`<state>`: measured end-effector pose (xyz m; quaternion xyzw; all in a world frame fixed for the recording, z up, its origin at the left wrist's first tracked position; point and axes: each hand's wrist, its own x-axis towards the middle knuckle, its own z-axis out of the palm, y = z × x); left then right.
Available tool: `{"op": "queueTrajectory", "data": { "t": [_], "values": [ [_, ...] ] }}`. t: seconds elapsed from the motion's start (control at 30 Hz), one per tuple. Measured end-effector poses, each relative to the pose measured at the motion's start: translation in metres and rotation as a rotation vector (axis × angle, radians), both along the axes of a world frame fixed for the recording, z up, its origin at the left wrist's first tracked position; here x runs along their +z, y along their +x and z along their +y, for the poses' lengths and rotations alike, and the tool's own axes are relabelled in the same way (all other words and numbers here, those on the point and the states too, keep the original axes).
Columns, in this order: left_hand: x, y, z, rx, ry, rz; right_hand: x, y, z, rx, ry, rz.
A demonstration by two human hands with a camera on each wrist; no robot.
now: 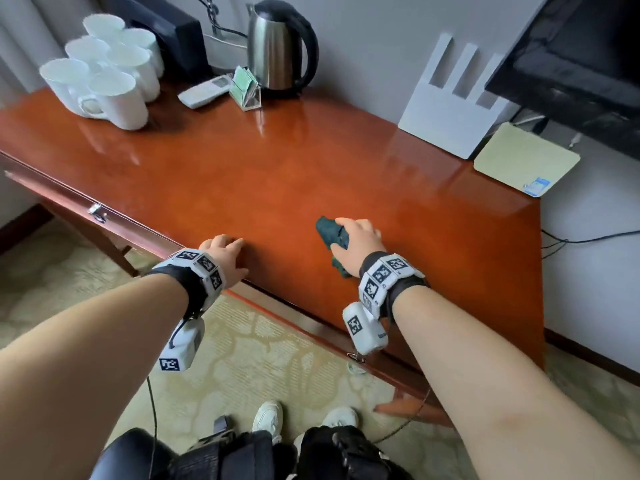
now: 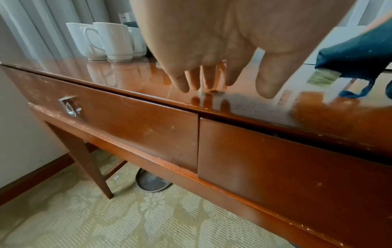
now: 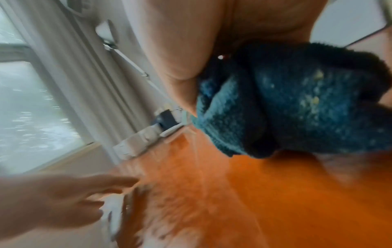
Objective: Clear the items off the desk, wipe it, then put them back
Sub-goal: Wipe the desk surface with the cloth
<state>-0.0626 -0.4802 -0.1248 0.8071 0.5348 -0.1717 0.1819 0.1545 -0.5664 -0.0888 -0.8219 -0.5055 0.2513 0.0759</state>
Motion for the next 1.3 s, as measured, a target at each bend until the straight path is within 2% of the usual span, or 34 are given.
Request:
{"op": "queueTrajectory", "data": {
  "t": [0.1,0.17,0.27,0.37,0.47,0.53,0.6,0.67,0.8,0.9,0.97,1.1,1.17,1.23,1.3],
  "values": [
    [-0.002,-0.018,-0.001,0.04,0.004,-0.015,-0.018,0.001,0.011,-0.138,-0.114,-0.01],
    [-0.005,-0.035,-0.001,0.031,0.014,-0.005,-0.03,-0.014,0.02,-0.107,-0.154,-0.04],
    [-0.008,-0.063,0.003,0.028,-0.021,0.073,-0.037,-0.049,0.043,0.069,-0.119,-0.095],
    [-0.013,-0.09,0.012,0.175,-0.048,0.135,-0.039,-0.094,0.071,0.292,-0.079,-0.112],
    [-0.016,-0.114,0.018,0.331,-0.033,0.08,-0.037,-0.143,0.088,0.552,-0.076,-0.058],
    [-0.015,-0.122,0.019,0.355,-0.022,0.04,-0.032,-0.166,0.092,0.719,-0.109,0.003],
    [-0.013,-0.124,0.022,0.362,-0.015,0.012,-0.024,-0.172,0.093,0.79,-0.117,0.057],
    [-0.01,-0.122,0.025,0.366,-0.01,-0.008,-0.015,-0.16,0.095,0.721,-0.05,0.093],
    [-0.007,-0.111,0.03,0.348,-0.008,-0.032,-0.004,-0.113,0.111,0.365,0.109,0.002],
    [-0.007,-0.102,0.035,0.318,-0.019,-0.055,-0.017,-0.098,0.121,0.224,0.007,-0.083],
    [-0.007,-0.1,0.038,0.315,-0.034,-0.063,-0.028,-0.109,0.123,0.303,-0.095,-0.112],
    [-0.001,-0.103,0.04,0.299,-0.062,-0.079,-0.028,-0.147,0.124,0.693,-0.165,-0.088],
    [0.011,-0.103,0.042,0.291,-0.071,-0.084,-0.019,-0.158,0.123,0.805,-0.205,-0.051],
    [0.028,-0.1,0.044,0.293,-0.087,-0.109,-0.007,-0.156,0.119,0.75,-0.15,0.051],
    [0.045,-0.095,0.046,0.304,-0.123,-0.161,0.01,-0.145,0.116,0.614,-0.027,0.178]
  ]
}}
